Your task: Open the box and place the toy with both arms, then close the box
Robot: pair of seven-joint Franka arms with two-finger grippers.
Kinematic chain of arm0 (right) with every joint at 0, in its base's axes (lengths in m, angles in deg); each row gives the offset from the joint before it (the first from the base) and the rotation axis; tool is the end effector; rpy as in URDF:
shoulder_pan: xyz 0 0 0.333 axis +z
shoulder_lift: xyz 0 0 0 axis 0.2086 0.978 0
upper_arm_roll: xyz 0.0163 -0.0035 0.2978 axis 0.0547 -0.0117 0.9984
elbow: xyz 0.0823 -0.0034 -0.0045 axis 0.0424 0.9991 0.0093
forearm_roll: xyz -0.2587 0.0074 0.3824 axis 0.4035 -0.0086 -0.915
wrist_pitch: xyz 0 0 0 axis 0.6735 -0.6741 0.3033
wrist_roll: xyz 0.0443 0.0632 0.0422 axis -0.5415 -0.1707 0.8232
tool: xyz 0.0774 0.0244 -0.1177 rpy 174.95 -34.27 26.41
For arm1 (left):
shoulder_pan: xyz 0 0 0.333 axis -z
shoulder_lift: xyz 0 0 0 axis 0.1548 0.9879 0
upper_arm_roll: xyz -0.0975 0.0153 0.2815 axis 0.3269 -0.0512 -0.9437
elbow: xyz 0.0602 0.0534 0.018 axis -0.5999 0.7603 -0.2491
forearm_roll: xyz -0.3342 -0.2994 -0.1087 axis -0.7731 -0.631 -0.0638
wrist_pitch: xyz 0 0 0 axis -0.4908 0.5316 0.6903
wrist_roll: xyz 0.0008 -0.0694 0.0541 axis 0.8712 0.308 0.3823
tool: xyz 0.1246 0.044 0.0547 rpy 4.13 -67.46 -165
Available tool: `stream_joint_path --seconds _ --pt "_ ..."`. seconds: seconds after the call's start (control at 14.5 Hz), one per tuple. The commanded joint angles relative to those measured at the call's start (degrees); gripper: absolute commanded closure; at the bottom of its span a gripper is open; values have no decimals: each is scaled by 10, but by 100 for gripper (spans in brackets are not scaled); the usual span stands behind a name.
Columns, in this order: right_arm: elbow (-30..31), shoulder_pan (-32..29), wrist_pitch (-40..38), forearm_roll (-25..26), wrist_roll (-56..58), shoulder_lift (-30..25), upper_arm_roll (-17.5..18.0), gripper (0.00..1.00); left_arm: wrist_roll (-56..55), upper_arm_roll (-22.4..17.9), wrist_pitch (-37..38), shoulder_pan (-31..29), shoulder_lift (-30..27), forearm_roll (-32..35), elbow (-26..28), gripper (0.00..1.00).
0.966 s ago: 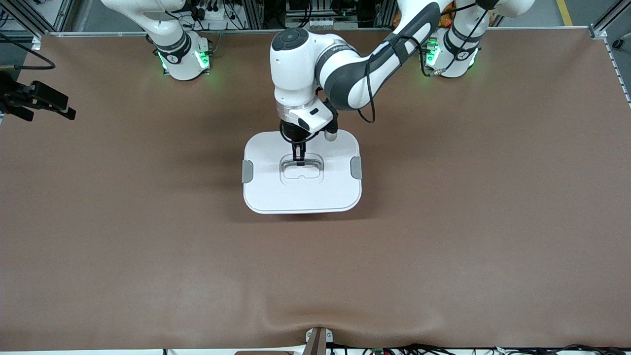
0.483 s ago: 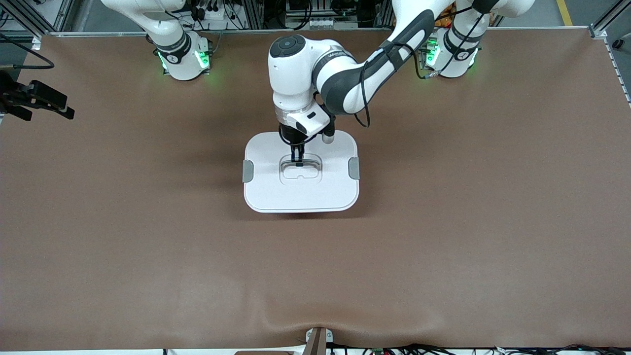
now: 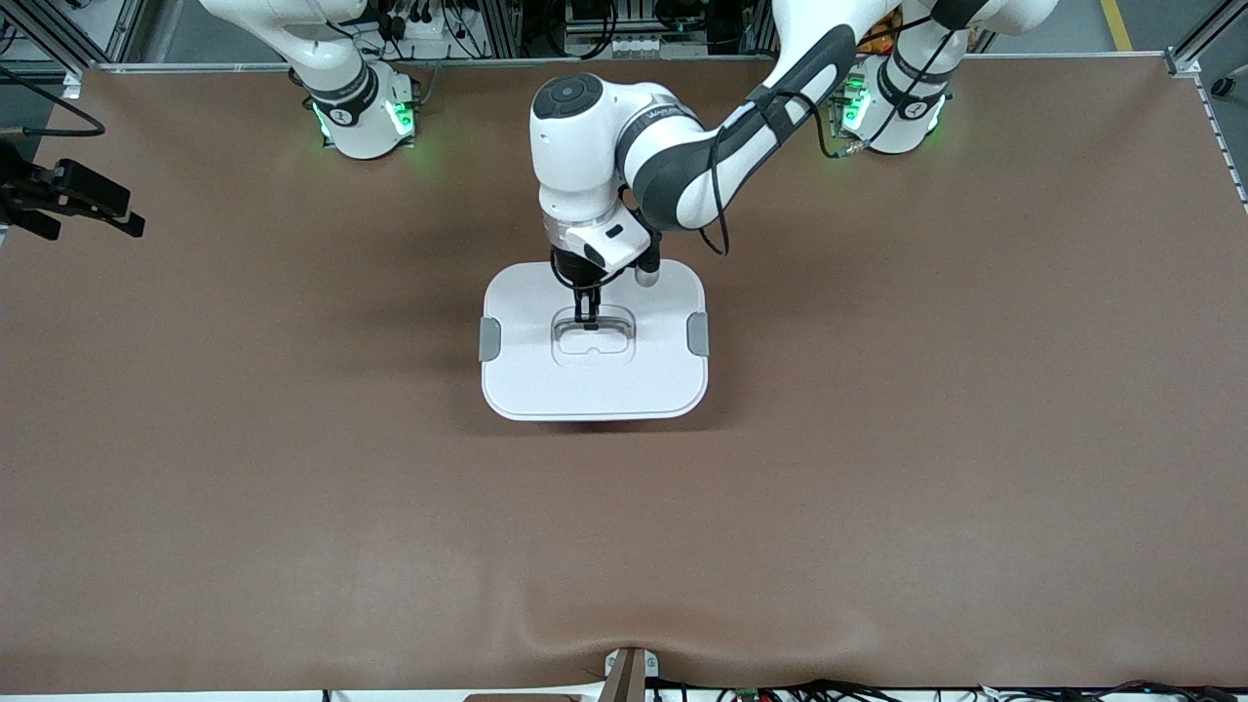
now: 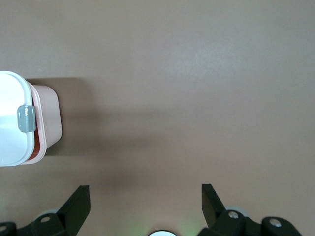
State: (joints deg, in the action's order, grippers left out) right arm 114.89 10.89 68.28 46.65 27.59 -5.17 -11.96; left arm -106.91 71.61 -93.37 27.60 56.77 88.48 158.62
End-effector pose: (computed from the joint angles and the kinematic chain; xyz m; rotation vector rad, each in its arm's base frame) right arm 0.5976 -0.0277 0.6001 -3.0764 0.0128 0.0933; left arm 0.4856 -0.6354 0.2974 2.0779 2.0550 0.2737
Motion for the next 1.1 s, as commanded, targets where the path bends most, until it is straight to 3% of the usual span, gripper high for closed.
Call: stream_joint_path --seconds 0.0,1.03 --pt "22 1 8 6 5 -15 2 0 -50 -10 1 16 10 16 -17 100" --pt "50 -1 23 5 5 -22 2 0 -67 -10 1 19 9 16 -15 100"
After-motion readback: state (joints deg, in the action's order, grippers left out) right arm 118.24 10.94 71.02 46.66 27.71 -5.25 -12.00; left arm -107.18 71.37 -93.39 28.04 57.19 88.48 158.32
